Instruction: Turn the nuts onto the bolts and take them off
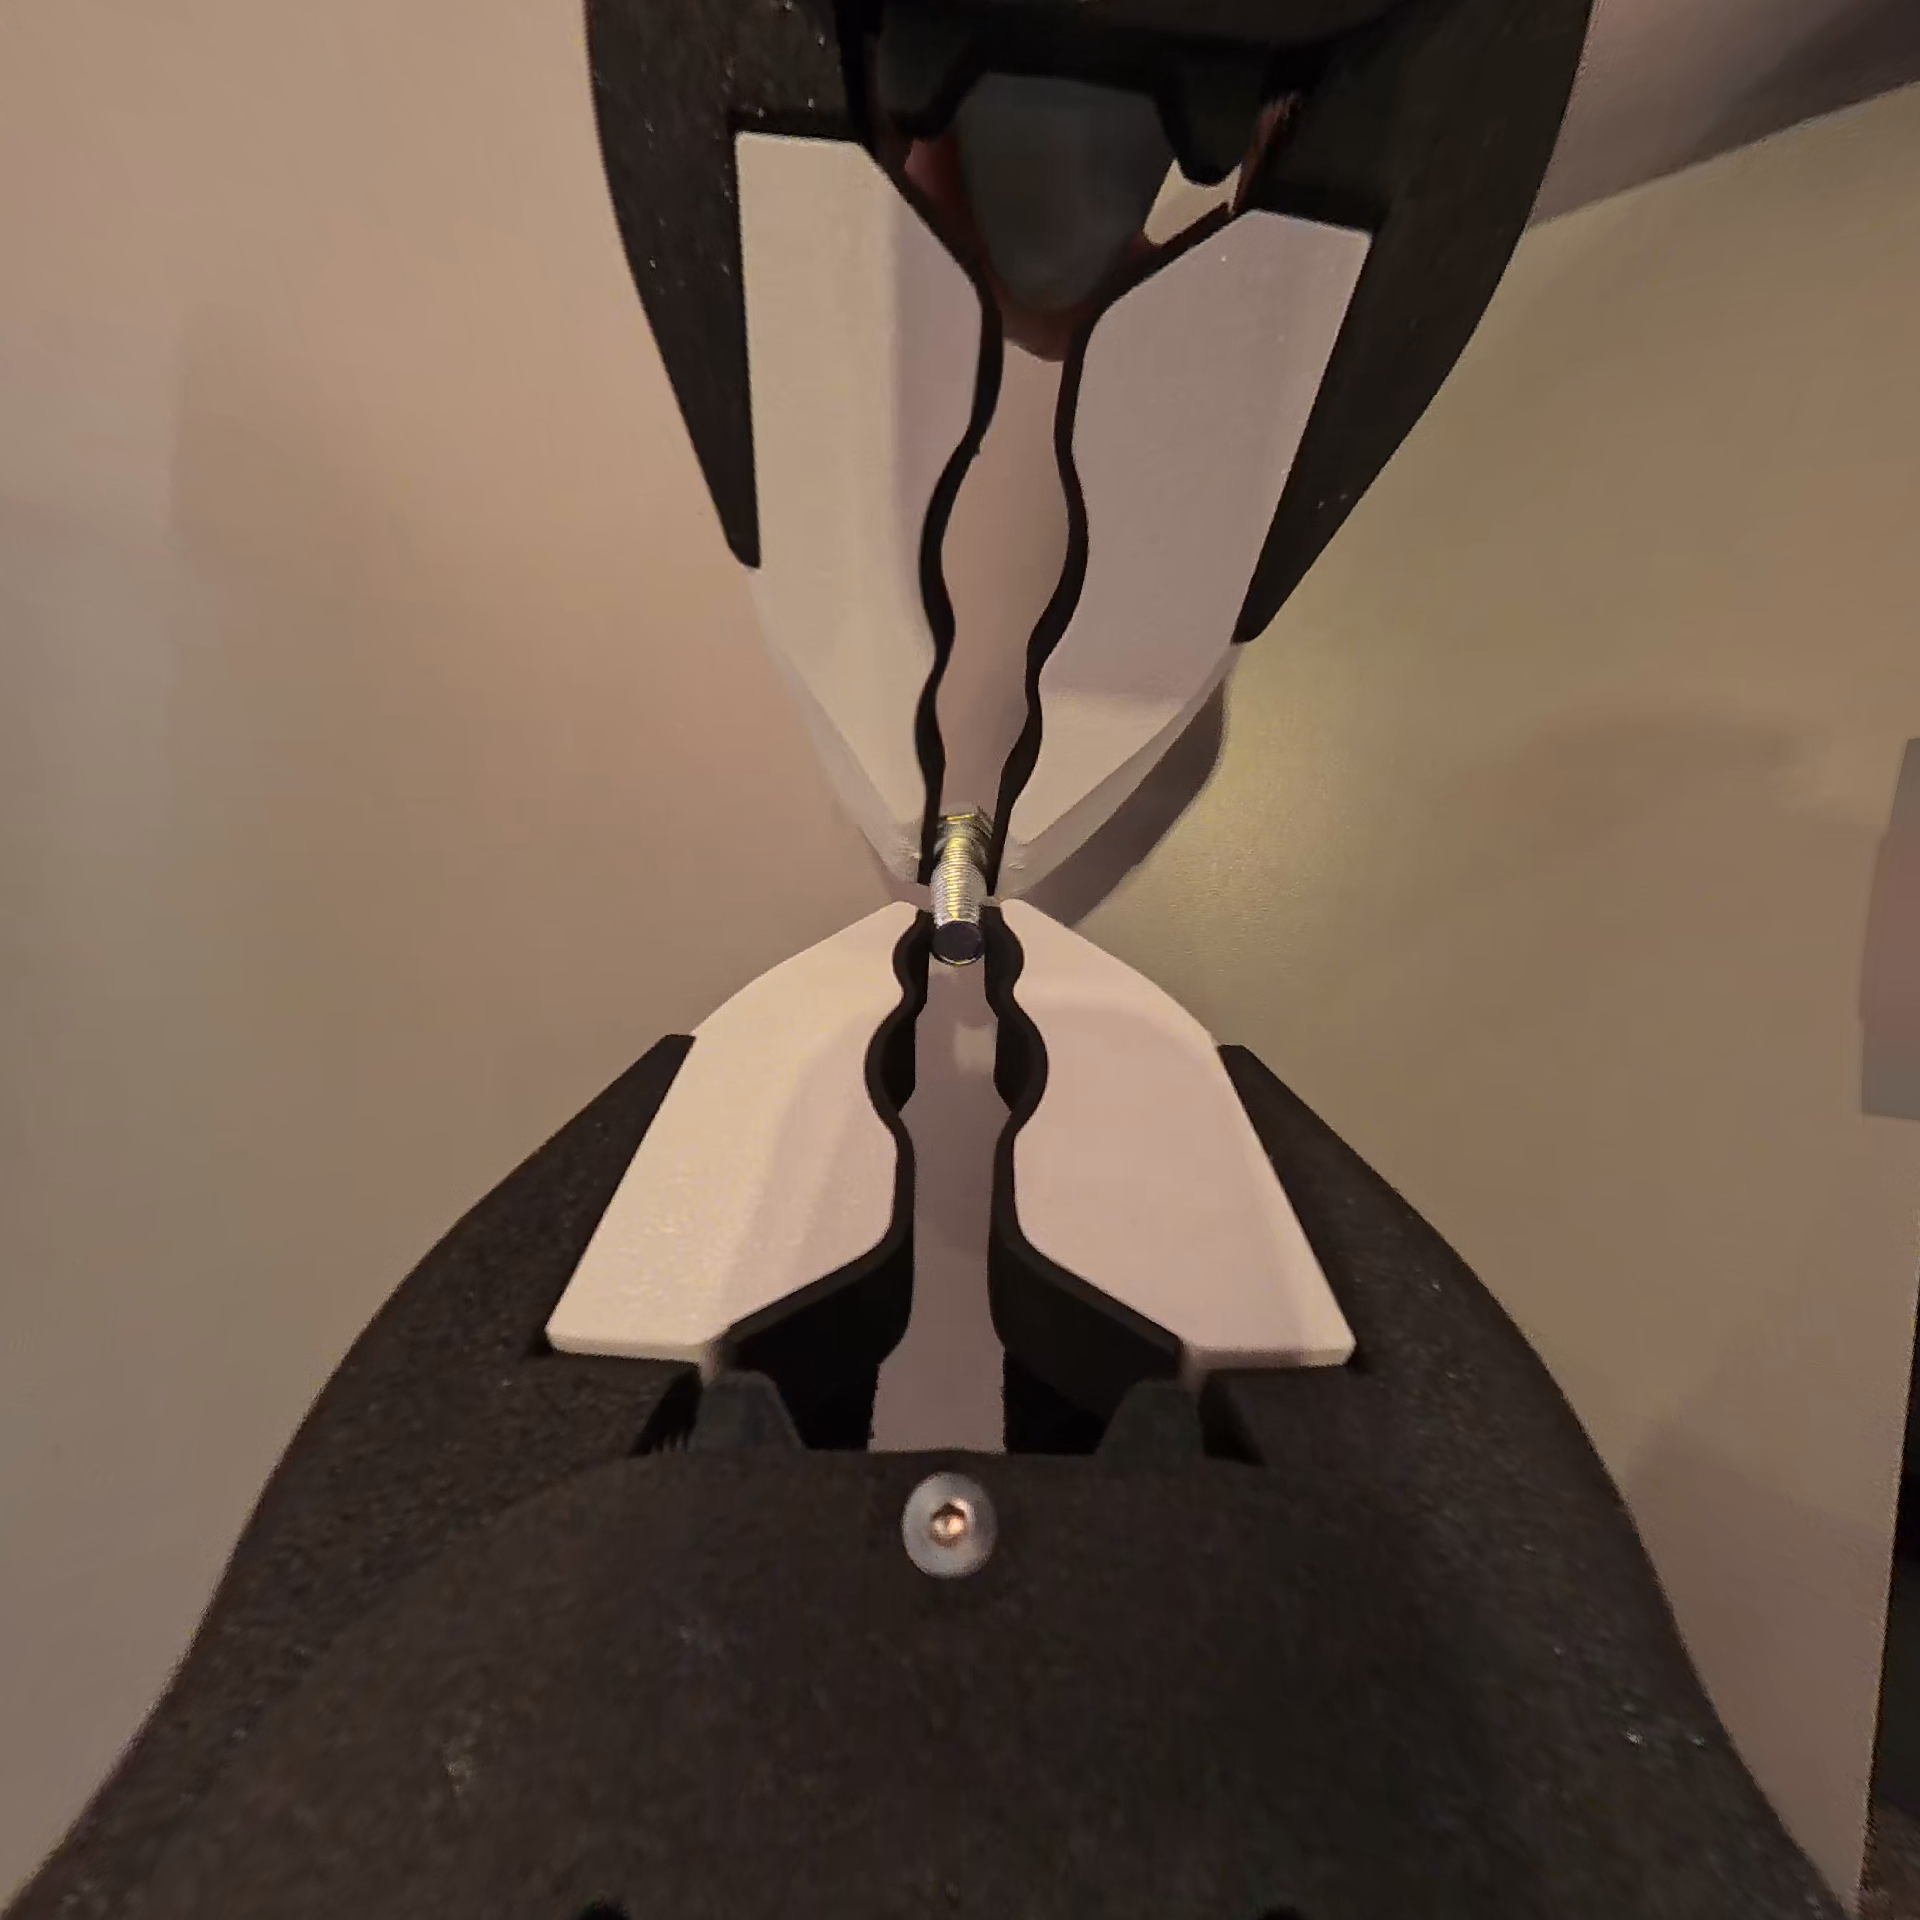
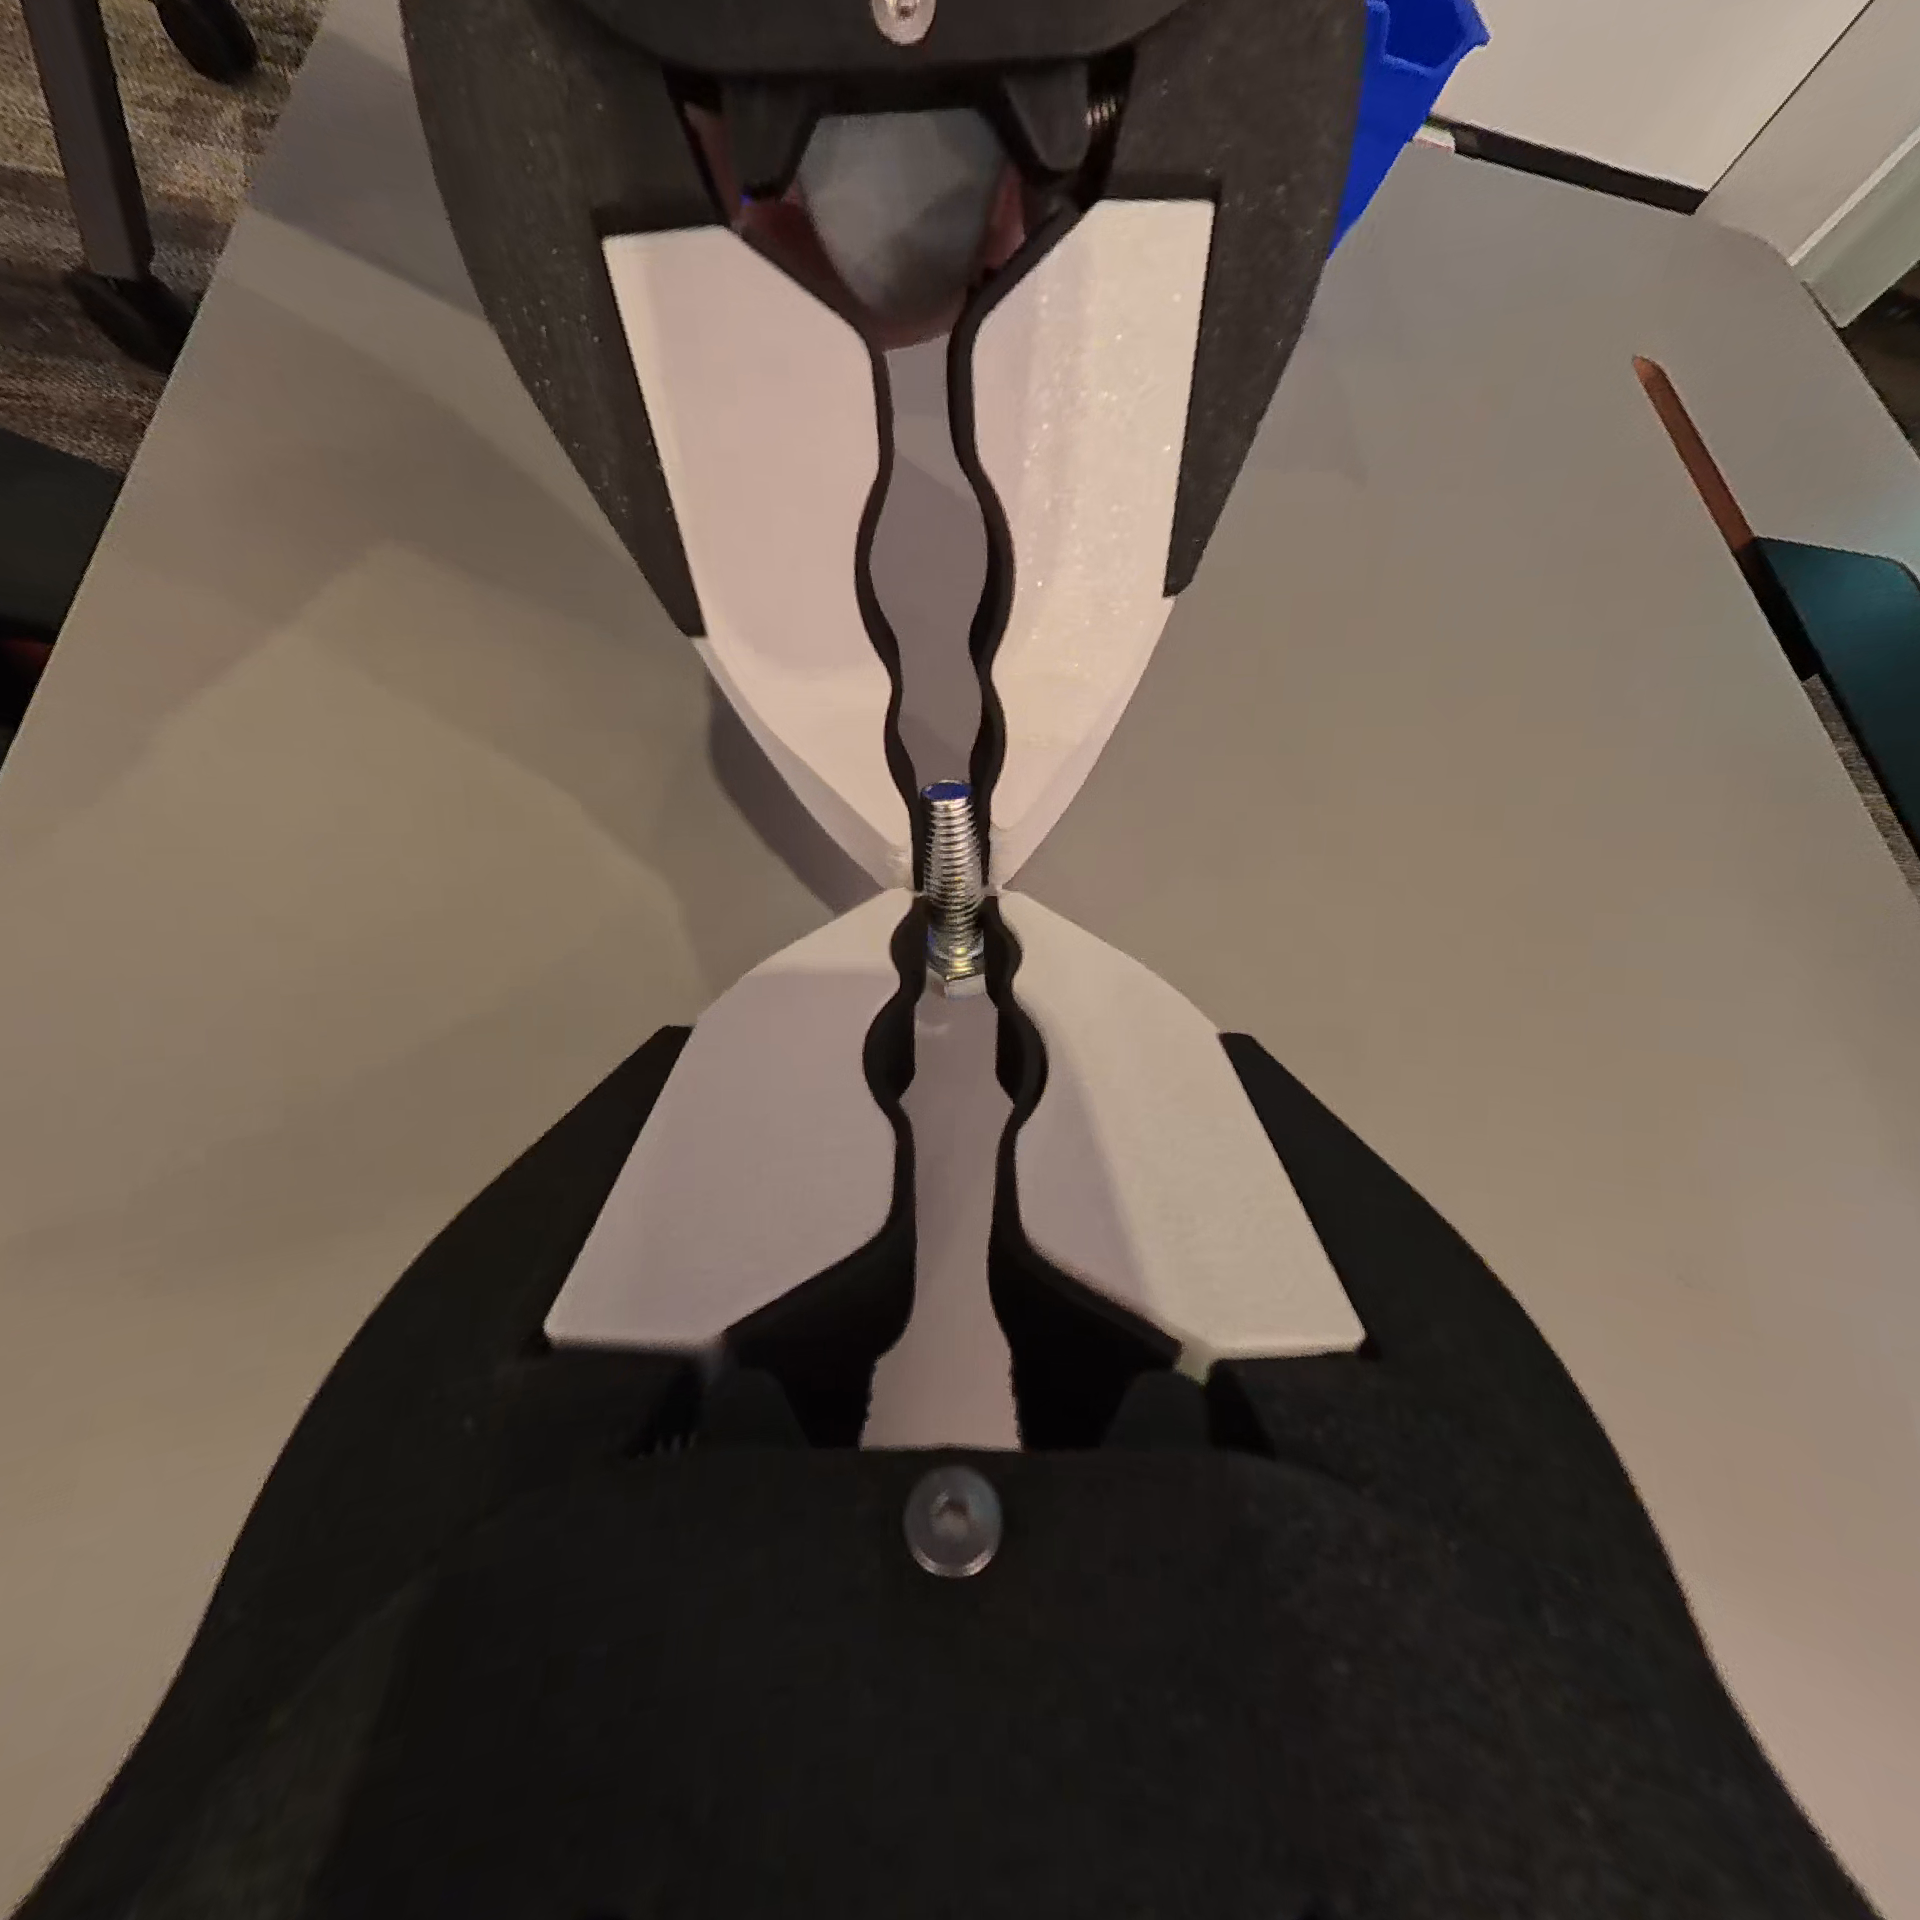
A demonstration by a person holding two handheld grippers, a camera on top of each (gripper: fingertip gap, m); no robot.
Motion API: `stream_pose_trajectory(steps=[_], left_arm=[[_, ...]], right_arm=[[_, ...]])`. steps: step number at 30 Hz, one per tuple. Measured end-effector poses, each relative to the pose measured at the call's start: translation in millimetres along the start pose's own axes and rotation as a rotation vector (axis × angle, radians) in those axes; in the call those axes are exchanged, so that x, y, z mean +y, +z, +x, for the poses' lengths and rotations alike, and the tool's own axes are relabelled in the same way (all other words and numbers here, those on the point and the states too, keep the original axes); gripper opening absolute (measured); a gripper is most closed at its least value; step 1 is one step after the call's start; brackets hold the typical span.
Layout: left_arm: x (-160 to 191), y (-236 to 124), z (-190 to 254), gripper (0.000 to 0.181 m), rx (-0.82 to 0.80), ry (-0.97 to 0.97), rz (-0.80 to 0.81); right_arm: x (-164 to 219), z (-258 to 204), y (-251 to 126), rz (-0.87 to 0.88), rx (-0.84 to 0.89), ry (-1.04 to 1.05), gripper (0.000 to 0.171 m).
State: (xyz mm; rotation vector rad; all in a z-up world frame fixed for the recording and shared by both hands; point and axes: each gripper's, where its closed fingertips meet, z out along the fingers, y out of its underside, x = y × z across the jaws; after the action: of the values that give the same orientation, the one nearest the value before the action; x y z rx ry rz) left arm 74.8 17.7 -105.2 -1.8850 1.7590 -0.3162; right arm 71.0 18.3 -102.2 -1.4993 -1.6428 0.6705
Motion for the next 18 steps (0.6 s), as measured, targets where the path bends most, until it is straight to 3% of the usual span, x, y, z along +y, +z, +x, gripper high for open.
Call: stream_pose_trajectory(steps=[3, 6, 10, 13, 18], left_arm=[[-2, -1, 0, 0.010, -0.009, -0.001, 0.025], [-4, -4, -8, 0.028, -0.062, -0.031, 0.055], [-7, -11, -11, 0.038, -0.081, -0.132, 0.177], [-14, -13, -9, 0.037, -0.054, -0.217, 0.300], [-34, -30, -14, 0.033, -0.060, -0.254, 0.459]], right_arm=[[-2, 1, -2, 0.039, 0.000, 0.023, 0.009], [-4, 3, -7, 0.109, -0.018, 0.101, 0.009], [-16, 12, -26, 0.285, -0.046, 0.269, 0.009], [-23, 19, -43, 0.378, -0.061, 0.329, 0.009], [-23, 20, -50, 0.354, -0.056, 0.294, 0.009]])
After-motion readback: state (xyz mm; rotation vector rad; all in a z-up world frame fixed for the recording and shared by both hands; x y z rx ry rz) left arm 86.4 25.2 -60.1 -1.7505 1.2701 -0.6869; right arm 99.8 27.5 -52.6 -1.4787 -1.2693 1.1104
